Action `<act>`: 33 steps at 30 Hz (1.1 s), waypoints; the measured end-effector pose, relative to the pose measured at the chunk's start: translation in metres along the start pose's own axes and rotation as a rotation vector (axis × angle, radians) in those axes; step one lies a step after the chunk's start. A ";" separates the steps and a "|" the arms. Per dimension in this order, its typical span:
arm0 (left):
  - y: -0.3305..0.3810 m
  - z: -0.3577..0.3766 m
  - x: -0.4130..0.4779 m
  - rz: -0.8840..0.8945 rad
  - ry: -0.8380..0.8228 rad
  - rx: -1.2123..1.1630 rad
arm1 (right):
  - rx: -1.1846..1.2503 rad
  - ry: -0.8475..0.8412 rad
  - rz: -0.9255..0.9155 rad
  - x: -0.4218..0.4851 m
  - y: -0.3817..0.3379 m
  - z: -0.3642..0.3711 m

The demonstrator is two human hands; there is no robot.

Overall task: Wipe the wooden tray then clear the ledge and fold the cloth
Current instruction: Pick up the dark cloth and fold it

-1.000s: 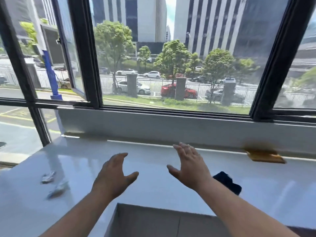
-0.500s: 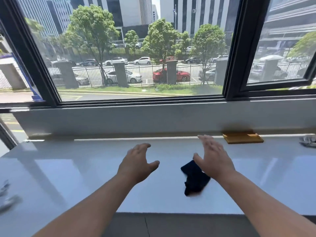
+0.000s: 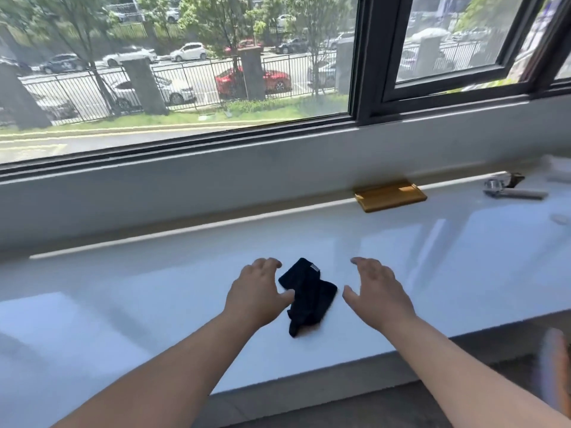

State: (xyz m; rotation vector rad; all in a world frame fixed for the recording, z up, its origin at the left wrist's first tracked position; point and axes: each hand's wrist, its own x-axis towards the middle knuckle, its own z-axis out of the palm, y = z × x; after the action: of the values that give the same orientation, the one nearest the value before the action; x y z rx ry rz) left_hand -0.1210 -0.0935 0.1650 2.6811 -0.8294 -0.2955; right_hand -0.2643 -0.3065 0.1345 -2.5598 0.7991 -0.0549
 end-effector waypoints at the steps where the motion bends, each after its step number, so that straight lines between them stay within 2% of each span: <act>1: 0.000 0.003 0.015 0.024 0.000 0.003 | -0.021 -0.005 0.014 0.008 -0.001 0.005; 9: -0.026 0.055 0.127 0.118 -0.157 -0.044 | -0.120 -0.036 0.187 0.080 -0.024 0.068; 15: -0.074 0.112 0.158 0.097 -0.323 -0.085 | -0.117 -0.251 0.275 0.104 -0.052 0.172; 19: -0.110 0.114 0.171 0.083 -0.382 -0.108 | -0.209 -0.306 0.352 0.115 -0.063 0.199; 21: -0.127 0.100 0.182 0.054 -0.399 -0.120 | -0.162 -0.298 0.369 0.121 -0.066 0.192; 24: -0.141 0.069 0.196 -0.004 -0.399 -0.174 | 0.057 -0.240 0.392 0.132 -0.076 0.157; 29: -0.131 0.012 0.211 -0.064 -0.419 -0.373 | 0.839 -0.096 0.430 0.160 -0.121 0.058; 31: -0.119 -0.011 0.213 -0.096 -0.431 -0.535 | 1.126 -0.116 0.363 0.169 -0.135 0.022; 33: -0.105 -0.032 0.217 -0.148 -0.464 -0.734 | 1.352 -0.211 0.246 0.177 -0.143 -0.007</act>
State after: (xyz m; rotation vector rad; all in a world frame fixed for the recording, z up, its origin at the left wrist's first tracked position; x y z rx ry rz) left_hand 0.1174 -0.1294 0.1349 1.9930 -0.4907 -1.0567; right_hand -0.0426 -0.3026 0.1856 -1.1667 0.6335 -0.1722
